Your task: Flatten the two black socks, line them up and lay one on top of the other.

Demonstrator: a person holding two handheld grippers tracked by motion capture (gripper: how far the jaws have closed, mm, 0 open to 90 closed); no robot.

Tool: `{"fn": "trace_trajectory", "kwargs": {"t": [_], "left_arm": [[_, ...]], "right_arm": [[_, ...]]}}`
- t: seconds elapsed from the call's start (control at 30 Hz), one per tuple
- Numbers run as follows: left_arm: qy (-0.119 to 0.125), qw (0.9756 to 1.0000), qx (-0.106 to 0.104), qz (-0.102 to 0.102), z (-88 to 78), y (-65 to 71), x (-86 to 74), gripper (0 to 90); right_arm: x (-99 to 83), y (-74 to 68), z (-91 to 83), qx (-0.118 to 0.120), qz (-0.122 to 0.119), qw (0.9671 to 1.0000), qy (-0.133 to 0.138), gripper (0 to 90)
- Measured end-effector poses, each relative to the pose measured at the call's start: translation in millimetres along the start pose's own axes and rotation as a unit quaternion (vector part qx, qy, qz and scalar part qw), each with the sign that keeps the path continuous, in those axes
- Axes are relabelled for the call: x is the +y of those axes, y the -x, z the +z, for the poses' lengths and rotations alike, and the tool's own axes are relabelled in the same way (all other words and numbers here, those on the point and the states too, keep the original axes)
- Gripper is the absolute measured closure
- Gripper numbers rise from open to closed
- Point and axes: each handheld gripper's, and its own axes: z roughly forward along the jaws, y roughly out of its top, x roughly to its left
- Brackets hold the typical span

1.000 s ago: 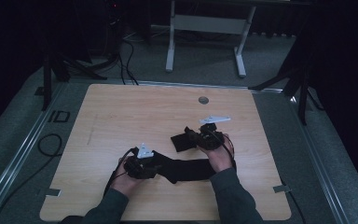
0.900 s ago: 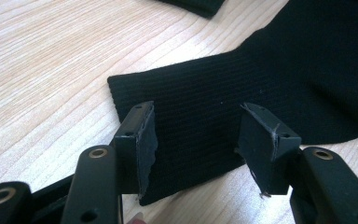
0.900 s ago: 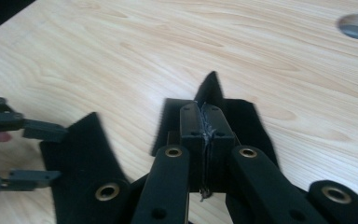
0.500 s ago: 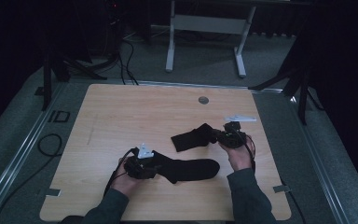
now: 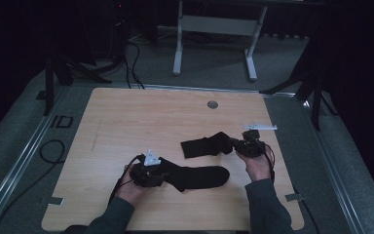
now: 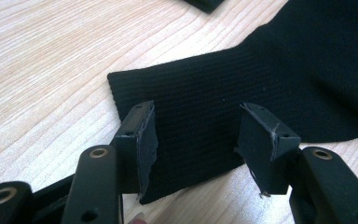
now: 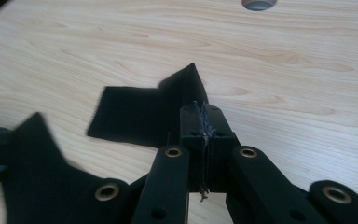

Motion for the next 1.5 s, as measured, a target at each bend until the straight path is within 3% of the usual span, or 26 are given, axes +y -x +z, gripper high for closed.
{"fn": "trace_trajectory", "kwargs": {"t": [0.2,0.3,0.6,0.7,0.9,1.03,1.17,1.3,1.4,1.5], "left_arm": [[-0.001,1.0000,0.001,0.001,-0.1,-0.1,0.0,47.3],[0.000,1.0000,0.001,0.000,-0.1,0.2,0.0,47.3],[-0.001,1.0000,0.000,-0.001,-0.2,-0.4,-0.1,47.3],[0.000,1.0000,0.002,0.000,0.0,-0.2,-0.1,47.3],[0.000,1.0000,0.003,0.000,0.2,0.2,0.0,47.3],[0.000,1.0000,0.003,0.000,0.2,0.3,0.0,47.3],[-0.001,1.0000,0.005,0.001,0.2,0.5,0.1,47.3],[-0.001,1.0000,0.005,0.001,0.2,0.6,0.2,47.2],[-0.001,1.0000,0.005,0.000,0.3,0.6,0.2,47.2],[-0.001,1.0000,0.004,0.001,0.3,0.6,0.3,47.2]], "right_arm": [[6.7,-2.9,-8.8,-0.007,0.000,1.0000,0.003,88.5],[7.9,-0.1,-8.9,-0.031,-0.005,0.9995,0.000,88.5],[-3.7,28.7,0.3,-0.088,-0.002,0.9955,-0.035,86.0],[-5.8,32.4,0.9,-0.084,-0.010,0.9952,-0.048,74.0],[-0.8,22.2,4.9,-0.074,-0.048,0.9951,-0.044,70.0],[5.1,10.5,14.3,-0.050,-0.076,0.9948,-0.046,69.8],[7.3,-4.6,31.3,-0.030,-0.124,0.9899,-0.062,69.1],[7.2,-15.0,45.9,-0.016,-0.148,0.9859,-0.075,68.7],[6.8,-26.7,65.8,0.010,-0.182,0.9782,-0.100,66.6],[6.5,-36.1,81.4,0.018,-0.206,0.9711,-0.119,63.8]]}}
